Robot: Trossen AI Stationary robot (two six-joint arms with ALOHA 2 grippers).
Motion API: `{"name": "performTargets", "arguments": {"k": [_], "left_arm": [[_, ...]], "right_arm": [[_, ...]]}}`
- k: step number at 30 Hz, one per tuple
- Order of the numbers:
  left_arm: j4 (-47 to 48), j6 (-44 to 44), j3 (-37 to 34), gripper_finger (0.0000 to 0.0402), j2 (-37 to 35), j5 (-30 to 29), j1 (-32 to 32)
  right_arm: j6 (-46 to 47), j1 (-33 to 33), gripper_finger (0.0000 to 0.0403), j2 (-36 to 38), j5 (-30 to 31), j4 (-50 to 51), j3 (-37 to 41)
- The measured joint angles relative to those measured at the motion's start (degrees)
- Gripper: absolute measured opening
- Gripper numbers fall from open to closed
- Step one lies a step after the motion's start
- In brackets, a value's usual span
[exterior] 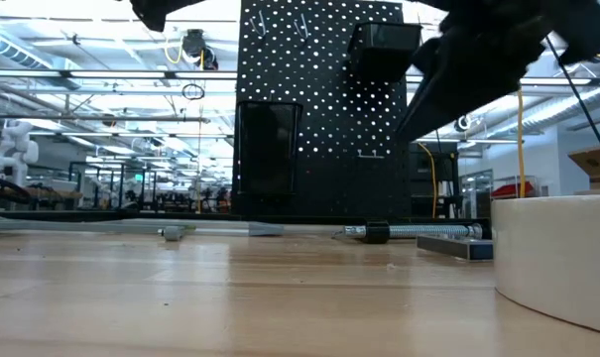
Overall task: Hang tools onto peg board
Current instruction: Put the small spirit level into the top black bin on the pegboard
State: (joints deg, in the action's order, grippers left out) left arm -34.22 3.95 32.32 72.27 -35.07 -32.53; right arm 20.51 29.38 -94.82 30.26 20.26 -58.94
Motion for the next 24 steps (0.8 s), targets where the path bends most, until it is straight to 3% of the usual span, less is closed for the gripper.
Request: {"name": "performTargets", "arguments": {"k": [9, 15, 24], "left_arm": [[2.29, -3.18, 0.0, 0.0203, 0.35, 0.28, 0.26], [3.72, -8.15, 0.0, 0.0203, 0.35, 0.28, 0.7], [8.03, -13.93, 0.0, 0.0203, 0.35, 0.3, 0.7]], "right_arm": [[0.0, -1.17, 0.0059, -3.74, -3.6, -7.36, 0.01], [11.99, -2.74, 0.0066, -3.53, -3.57, -8.56, 0.01], [14.45, -4.24, 0.0146, -3.53, -3.75, -8.9, 0.01]]}}
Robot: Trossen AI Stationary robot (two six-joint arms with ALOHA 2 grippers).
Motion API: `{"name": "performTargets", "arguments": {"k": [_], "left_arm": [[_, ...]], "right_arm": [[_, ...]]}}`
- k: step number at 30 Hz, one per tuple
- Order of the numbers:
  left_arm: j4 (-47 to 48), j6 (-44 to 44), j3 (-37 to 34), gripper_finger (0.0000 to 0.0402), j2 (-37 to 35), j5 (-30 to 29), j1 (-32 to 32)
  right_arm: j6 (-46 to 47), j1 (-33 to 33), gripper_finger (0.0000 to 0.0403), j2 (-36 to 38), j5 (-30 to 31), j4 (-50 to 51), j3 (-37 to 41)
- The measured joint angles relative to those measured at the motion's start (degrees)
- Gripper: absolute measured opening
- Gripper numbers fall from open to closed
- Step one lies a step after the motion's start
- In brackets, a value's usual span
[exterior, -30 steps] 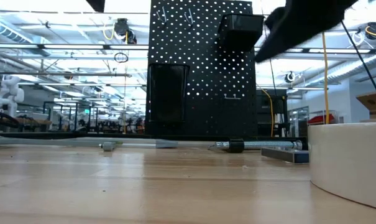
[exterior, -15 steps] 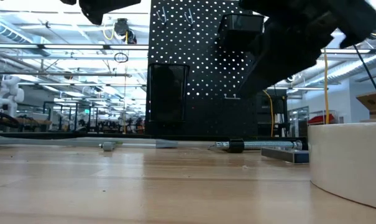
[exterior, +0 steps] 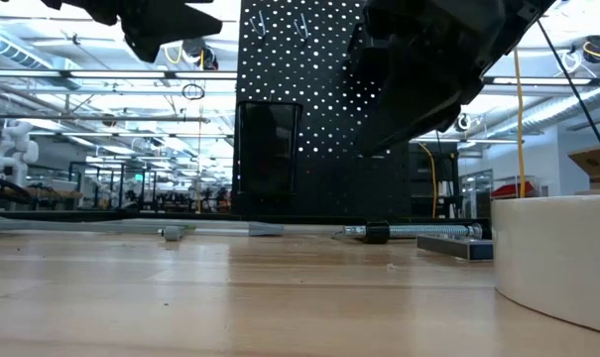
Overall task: Hang tools onto peg board
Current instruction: Put the small spirit level into the top black bin on the pegboard
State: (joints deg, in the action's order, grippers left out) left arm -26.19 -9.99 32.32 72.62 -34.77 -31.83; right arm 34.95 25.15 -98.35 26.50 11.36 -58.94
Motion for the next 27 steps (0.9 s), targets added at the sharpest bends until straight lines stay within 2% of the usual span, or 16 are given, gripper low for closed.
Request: {"name": "performTargets", "arguments": {"k": [4, 6, 10, 13, 16, 19, 27], "left_arm": [[0.33, -0.23, 0.0, 0.0203, 0.0, 2.79, -0.05], [0.36, -0.25, 0.0, 0.0203, 0.0, 4.5, -0.07], [0.34, -0.25, 0.0, 0.0203, 0.0, 4.93, -0.07], [0.34, -0.25, 0.0, 0.0203, 0.0, 4.93, -0.07], [0.34, -0.23, 0.0, 0.0203, 0.0, 4.95, -0.07], [0.27, -0.23, 0.0, 0.0203, 0.0, 4.95, -0.07], [0.17, -0.19, 0.0, 0.0203, 0.0, 4.95, -0.04]], "right_arm": [[1.82, -0.07, 0.0188, 0.0, -1.73, 0.13, 0.0], [2.37, -0.07, 0.0201, 0.04, -4.73, 0.23, 0.0], [6.2, -0.59, 0.0211, 0.04, -12.83, 0.38, 0.0], [7.87, -0.83, 0.0211, 0.04, -15.65, 0.32, 0.0], [5.74, -0.79, 0.0208, -0.17, -12.78, -2.14, -0.02], [9.29, -0.93, 0.0205, -0.35, -11.78, -1.5, -0.04], [34.78, -2.26, 0.0203, -0.24, -8.77, 14.19, -0.04]]}}
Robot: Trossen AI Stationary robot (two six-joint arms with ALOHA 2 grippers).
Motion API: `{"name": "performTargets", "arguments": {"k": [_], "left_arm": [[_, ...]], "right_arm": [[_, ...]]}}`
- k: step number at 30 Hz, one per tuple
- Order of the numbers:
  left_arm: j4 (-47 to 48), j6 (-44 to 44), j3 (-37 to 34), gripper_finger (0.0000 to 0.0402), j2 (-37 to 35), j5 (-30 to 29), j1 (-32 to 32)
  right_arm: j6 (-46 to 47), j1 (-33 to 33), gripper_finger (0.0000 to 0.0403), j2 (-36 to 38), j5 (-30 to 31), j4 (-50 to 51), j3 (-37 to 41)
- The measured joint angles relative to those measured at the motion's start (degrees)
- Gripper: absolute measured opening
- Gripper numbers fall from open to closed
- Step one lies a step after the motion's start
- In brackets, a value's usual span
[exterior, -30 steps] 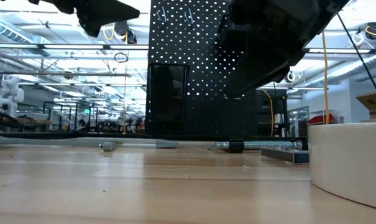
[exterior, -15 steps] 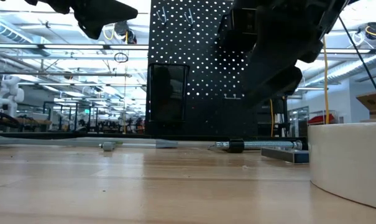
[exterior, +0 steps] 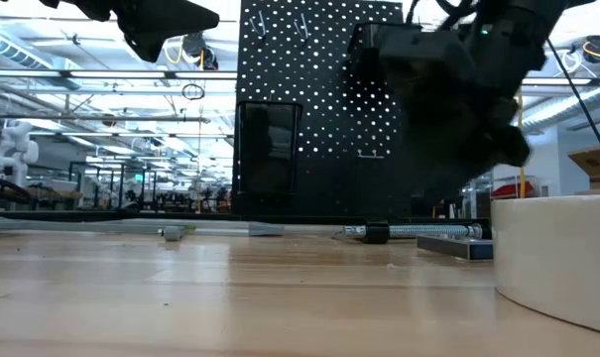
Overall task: Hang tools onto peg board
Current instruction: Put the small spirit level into the top black bin on the pegboard
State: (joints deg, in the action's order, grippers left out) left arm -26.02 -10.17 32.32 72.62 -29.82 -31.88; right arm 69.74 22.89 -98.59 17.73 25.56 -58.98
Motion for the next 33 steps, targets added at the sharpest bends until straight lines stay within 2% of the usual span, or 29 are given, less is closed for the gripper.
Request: {"name": "performTargets", "arguments": {"k": [4, 15, 26, 30, 33], "left_arm": [[0.0, 0.02, 0.0, 0.0203, 0.0, -0.01, 0.02], [0.02, 0.05, 0.0, 0.0203, 0.0, -0.08, 0.02], [0.05, 0.0, 0.0, 0.0203, 0.0, -0.17, 0.02], [0.03, 0.02, 0.0, 0.0203, 0.0, -0.17, 0.02], [0.06, 0.04, 0.0, 0.0203, 0.0, -0.2, 0.02]], "right_arm": [[4.29, 0.87, 0.0203, 0.02, -0.32, 1.64, 0.02], [4.09, 2.52, 0.0203, 0.02, -1.31, 1.75, 0.02], [7.62, 1.5, 0.0203, -7.6, -4.09, -0.46, -0.18], [8.04, 1.5, 0.0201, -8.47, -4.22, 0.37, -0.37], [8.08, 1.45, 0.0185, -8.22, -4.46, 2.01, -0.34]]}}
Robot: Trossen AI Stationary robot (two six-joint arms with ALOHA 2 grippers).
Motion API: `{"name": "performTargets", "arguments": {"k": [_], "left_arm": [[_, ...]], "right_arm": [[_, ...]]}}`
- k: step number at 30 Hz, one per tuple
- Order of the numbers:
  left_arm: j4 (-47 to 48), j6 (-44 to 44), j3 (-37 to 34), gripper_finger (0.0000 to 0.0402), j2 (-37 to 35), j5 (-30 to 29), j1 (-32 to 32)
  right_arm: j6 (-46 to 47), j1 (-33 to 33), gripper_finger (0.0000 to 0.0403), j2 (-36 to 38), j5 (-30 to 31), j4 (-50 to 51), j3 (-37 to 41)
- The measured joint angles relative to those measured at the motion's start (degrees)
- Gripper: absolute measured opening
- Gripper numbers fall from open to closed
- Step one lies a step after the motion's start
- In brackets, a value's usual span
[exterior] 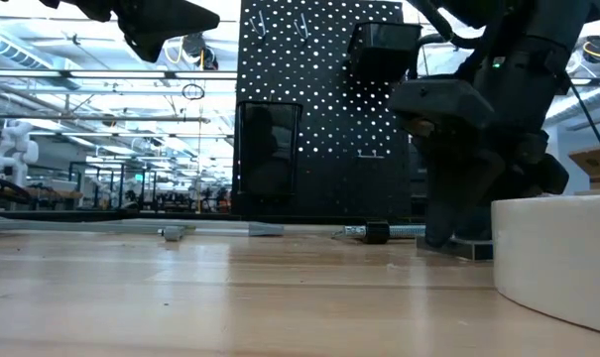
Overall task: Hang tools onto peg board
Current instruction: Put the small spirit level into the top black bin on the pegboard
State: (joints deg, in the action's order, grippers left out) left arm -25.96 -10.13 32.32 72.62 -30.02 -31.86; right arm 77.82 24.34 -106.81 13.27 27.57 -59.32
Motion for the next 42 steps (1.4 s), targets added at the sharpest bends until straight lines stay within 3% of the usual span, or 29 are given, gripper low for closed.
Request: {"name": "performTargets", "arguments": {"k": [7, 17, 28, 38, 42], "left_arm": [[0.11, 0.0, 0.0, 0.0203, 0.0, 0.0, 0.0], [0.1, -0.07, 0.0, 0.0203, 0.0, 0.0, 0.02], [0.57, -1.49, 0.0, 0.0203, 0.0, -0.75, -0.04], [-5.22, -2.62, 0.04, 0.0203, 6.21, -2.84, -0.04], [-8.55, -2.66, 0.04, 0.0203, 9.33, -2.82, 0.27]], "right_arm": [[-2.53, -0.35, 0.0095, 0.27, 0.1, 1.19, 0.15], [-10.69, -0.68, 0.0095, 1.26, 3.67, 5.41, -4.67], [-23.66, 1.0, 0.0095, 1.75, 10.92, 2.55, -13.23], [-46.78, 4.91, 0.0095, 1.93, 15.41, -11.62, -20.22], [-49.72, 5.88, 0.0095, 1.93, 16.21, -13.23, -21.11]]}}
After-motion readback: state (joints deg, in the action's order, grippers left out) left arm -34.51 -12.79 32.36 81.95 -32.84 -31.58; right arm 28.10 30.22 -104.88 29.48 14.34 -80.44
